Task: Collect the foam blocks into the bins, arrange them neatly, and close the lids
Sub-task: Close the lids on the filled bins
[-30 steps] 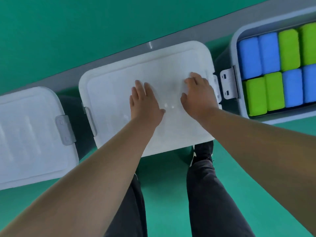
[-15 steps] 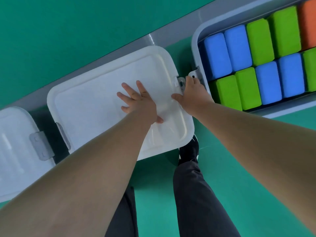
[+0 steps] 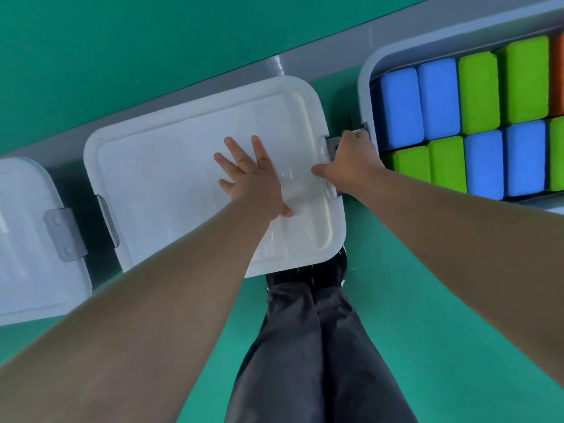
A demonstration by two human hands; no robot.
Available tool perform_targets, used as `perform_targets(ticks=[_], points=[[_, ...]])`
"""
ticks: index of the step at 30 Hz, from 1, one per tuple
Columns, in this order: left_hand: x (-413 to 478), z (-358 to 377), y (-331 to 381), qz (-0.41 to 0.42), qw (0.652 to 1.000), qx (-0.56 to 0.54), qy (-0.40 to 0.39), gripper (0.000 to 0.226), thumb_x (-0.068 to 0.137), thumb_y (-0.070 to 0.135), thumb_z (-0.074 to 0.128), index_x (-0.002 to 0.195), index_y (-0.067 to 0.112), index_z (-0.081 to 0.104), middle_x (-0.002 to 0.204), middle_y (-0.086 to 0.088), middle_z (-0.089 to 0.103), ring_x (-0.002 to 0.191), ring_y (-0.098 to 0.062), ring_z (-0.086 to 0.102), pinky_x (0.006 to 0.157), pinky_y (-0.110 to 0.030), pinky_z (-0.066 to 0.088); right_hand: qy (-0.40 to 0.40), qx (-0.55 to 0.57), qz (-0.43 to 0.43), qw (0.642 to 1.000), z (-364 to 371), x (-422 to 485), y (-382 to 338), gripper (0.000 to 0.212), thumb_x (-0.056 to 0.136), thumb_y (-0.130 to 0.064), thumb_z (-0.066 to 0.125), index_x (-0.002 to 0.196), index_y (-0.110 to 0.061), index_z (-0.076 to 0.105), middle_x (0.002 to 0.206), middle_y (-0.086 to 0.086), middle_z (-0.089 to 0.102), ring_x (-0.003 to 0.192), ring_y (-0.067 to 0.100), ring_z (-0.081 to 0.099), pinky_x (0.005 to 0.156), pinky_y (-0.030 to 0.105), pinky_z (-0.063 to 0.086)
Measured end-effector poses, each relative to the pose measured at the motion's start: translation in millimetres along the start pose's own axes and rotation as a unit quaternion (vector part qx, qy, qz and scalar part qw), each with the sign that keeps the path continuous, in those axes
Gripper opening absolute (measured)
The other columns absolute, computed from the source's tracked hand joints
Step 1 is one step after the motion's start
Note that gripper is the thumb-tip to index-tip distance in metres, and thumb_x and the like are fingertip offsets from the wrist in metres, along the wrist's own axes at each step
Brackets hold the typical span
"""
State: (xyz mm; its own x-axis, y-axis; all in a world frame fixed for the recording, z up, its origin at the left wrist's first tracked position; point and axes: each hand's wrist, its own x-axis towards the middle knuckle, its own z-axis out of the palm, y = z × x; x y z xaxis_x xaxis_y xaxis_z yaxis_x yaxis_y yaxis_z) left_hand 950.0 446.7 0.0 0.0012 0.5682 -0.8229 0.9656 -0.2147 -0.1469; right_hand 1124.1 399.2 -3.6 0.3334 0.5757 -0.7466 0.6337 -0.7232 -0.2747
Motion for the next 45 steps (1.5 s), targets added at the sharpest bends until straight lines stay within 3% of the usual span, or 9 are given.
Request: perform_targets(ticks=[3,10,13,25,30,33,36,39,45], points=[[1,-1,-1,0.000,1.000,0.001,-0.003,0.173,0.057,0.060,0.096,0.149,0.019,-0.045,0.149,-0.028,-0.052,0.146,-0.059,-0.029,0.122,-0.068,0.018,0.016,-0.058,-0.008,0.998,5,-6,-10,0.049,0.087,-0.051,0.070,0.109,-0.011,0.054,0.119,0.012,0.053,0.102,0.033,0.060,0.086,0.046,0.057],[1,1,-2,0.002,1.000,-0.007,0.010,0.174,0.056,0.061,0.096,0.148,0.019,-0.046,0.150,-0.030,-0.051,0.147,-0.060,-0.027,0.122,-0.068,0.019,0.026,0.019,0.022,0.999,10,-17,-13,0.029,0.092,-0.044,0.066,0.101,-0.016,0.064,0.096,0.002,0.060,0.084,0.025,0.062,0.073,0.040,0.058],[1,2,-4,0.006,1.000,-0.012,0.016,0.174,0.056,0.061,0.096,0.149,0.019,-0.045,0.150,-0.029,-0.051,0.147,-0.060,-0.027,0.122,-0.068,0.019,0.045,0.004,0.035,0.998,14,-20,-20,0.020,0.095,-0.036,0.062,0.104,-0.017,0.063,0.086,-0.001,0.057,0.081,0.023,0.058,0.061,0.031,0.044],[1,-2,-11,0.003,0.999,0.042,0.020,0.170,0.058,0.072,0.090,0.148,0.024,-0.046,0.152,-0.024,-0.051,0.150,-0.055,-0.025,0.122,-0.061,0.027,0.046,0.027,0.103,0.993,12,-29,-44,0.033,0.099,-0.010,0.053,0.131,-0.015,0.062,0.095,0.001,0.055,0.087,0.024,0.055,0.067,0.033,0.042],[-16,-16,23,-0.086,0.996,0.023,-0.015,0.160,0.070,0.043,0.094,0.151,0.019,-0.041,0.162,-0.024,-0.038,0.156,-0.052,-0.004,0.109,-0.051,0.046,-0.078,-0.036,0.043,0.995,-6,-11,-38,0.053,0.098,-0.006,0.050,0.150,-0.017,0.046,0.135,0.008,0.059,0.124,0.030,0.057,0.085,0.037,0.050],[-34,-19,48,-0.090,0.995,-0.030,0.036,0.113,0.088,0.014,0.074,0.163,0.004,-0.009,0.169,-0.026,-0.006,0.152,-0.047,0.023,0.110,-0.048,0.044,-0.125,-0.052,-0.048,0.990,-29,-13,-3,0.037,0.103,-0.025,0.049,0.135,-0.011,0.058,0.127,0.010,0.064,0.114,0.031,0.063,0.087,0.035,0.053],[-54,-16,92,-0.041,0.978,-0.123,0.161,0.067,0.086,0.008,0.062,0.148,0.002,0.036,0.152,-0.016,0.037,0.128,-0.037,0.046,0.100,-0.045,0.049,-0.123,0.076,-0.130,0.981,-67,-26,70,0.035,0.103,-0.034,0.052,0.131,-0.020,0.068,0.126,0.001,0.069,0.111,0.025,0.066,0.088,0.032,0.054],[-77,-13,174,0.041,0.940,-0.200,0.274,0.054,0.088,0.011,0.058,0.140,0.001,0.047,0.142,-0.018,0.048,0.123,-0.040,0.048,0.102,-0.050,0.046,-0.091,0.174,-0.107,0.975,-115,-32,163,0.024,0.101,-0.027,0.050,0.091,-0.021,0.071,0.089,-0.001,0.073,0.074,0.014,0.061,0.062,0.027,0.051],[-97,-23,386,0.213,0.939,-0.158,0.220,0.051,0.095,0.013,0.055,0.146,0.006,0.048,0.143,-0.015,0.049,0.131,-0.035,0.043,0.111,-0.045,0.038,0.035,0.183,-0.023,0.982,-238,-18,345,0.027,0.099,-0.025,0.048,0.101,-0.026,0.074,0.092,0.002,0.075,0.077,0.026,0.069,0.068,0.036,0.058]])
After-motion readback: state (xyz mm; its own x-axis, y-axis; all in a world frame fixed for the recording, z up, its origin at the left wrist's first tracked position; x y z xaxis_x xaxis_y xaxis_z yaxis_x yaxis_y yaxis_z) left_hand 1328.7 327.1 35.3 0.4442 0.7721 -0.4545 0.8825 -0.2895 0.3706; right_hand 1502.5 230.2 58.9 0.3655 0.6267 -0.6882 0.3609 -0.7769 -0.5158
